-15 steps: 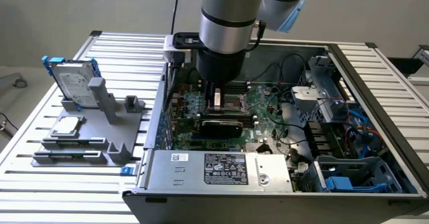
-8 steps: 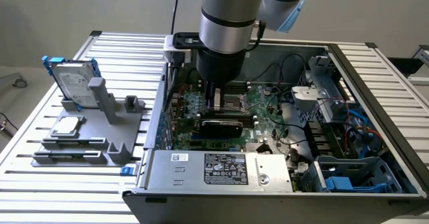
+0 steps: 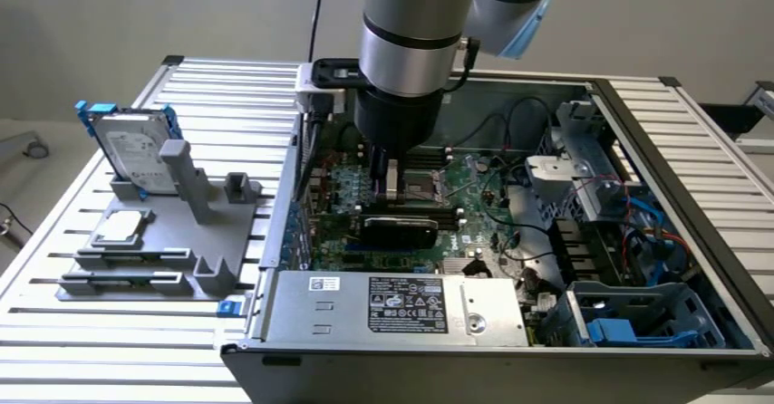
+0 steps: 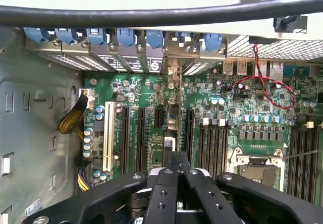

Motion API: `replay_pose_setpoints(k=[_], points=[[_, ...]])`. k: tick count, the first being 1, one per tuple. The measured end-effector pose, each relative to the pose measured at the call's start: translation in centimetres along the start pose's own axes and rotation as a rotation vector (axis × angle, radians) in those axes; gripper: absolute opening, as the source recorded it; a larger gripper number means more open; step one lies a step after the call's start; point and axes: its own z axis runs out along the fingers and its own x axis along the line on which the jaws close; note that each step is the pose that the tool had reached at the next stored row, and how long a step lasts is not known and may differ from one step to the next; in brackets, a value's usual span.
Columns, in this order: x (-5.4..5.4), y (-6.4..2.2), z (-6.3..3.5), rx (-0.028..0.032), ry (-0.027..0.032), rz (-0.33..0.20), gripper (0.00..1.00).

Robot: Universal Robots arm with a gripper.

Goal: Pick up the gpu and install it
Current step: 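Press down on the gpu until it lock into place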

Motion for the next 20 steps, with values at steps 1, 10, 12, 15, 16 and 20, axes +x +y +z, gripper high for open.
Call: replay_pose_setpoints(k=[1, 10, 12, 15, 16, 20], points=[[0.0, 0.0, 0.0, 0.0, 0.0, 0.0, 0.11], [0.0, 0.06, 0.06, 0.0041, 0.0004, -0.003, 0.11], [-0.1, 0.08, 0.26, 0.0094, 0.0001, -0.006, 0.11], [-0.3, 0.15, 0.72, 0.0169, -0.0007, -0.012, 0.11], [-0.3, 0.2, 0.91, 0.0185, -0.0012, -0.014, 0.11], [-0.5, 0.53, 1.67, 0.0227, -0.0021, -0.019, 0.11]])
